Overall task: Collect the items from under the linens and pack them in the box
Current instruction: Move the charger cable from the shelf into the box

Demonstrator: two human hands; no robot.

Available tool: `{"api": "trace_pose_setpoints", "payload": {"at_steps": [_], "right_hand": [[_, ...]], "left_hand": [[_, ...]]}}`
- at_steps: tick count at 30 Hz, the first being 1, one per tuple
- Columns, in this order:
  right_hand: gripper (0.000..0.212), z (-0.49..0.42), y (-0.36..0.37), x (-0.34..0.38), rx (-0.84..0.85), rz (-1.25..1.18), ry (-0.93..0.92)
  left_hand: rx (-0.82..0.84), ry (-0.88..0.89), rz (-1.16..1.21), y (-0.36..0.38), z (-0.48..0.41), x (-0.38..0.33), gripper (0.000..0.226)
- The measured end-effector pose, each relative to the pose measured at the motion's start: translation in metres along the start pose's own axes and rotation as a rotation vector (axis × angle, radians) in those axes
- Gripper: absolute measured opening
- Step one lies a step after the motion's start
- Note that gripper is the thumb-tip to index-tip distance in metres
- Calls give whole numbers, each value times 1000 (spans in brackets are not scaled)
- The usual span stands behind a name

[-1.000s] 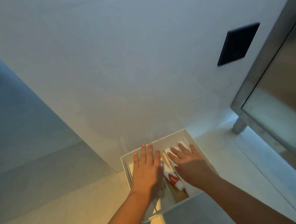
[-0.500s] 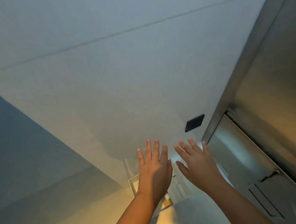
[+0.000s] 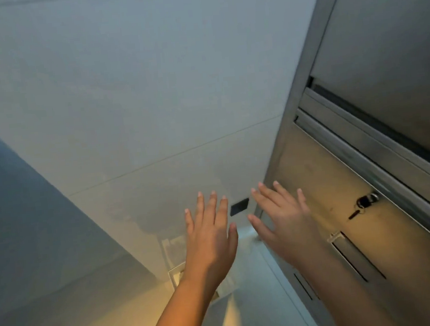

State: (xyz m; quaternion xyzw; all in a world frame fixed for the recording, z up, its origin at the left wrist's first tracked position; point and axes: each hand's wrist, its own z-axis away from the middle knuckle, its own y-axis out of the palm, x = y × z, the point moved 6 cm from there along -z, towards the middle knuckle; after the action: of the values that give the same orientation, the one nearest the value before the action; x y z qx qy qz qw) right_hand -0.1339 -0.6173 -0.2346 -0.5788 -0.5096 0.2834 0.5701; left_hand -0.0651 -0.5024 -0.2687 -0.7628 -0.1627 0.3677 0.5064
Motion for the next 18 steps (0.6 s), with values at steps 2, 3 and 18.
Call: {"api": "trace_pose_setpoints", "payload": {"at_steps": [2, 3, 18], "right_hand": [[51, 14, -27, 10, -43, 32, 35], [52, 21, -35, 15, -26, 48, 78], [52, 238, -144, 73, -288, 196, 707]], "left_hand": [[-12, 59, 46, -20, 4, -13, 55], [-3, 86, 77, -30, 6, -18, 55], [191, 828, 191, -113, 125, -144, 50]]}}
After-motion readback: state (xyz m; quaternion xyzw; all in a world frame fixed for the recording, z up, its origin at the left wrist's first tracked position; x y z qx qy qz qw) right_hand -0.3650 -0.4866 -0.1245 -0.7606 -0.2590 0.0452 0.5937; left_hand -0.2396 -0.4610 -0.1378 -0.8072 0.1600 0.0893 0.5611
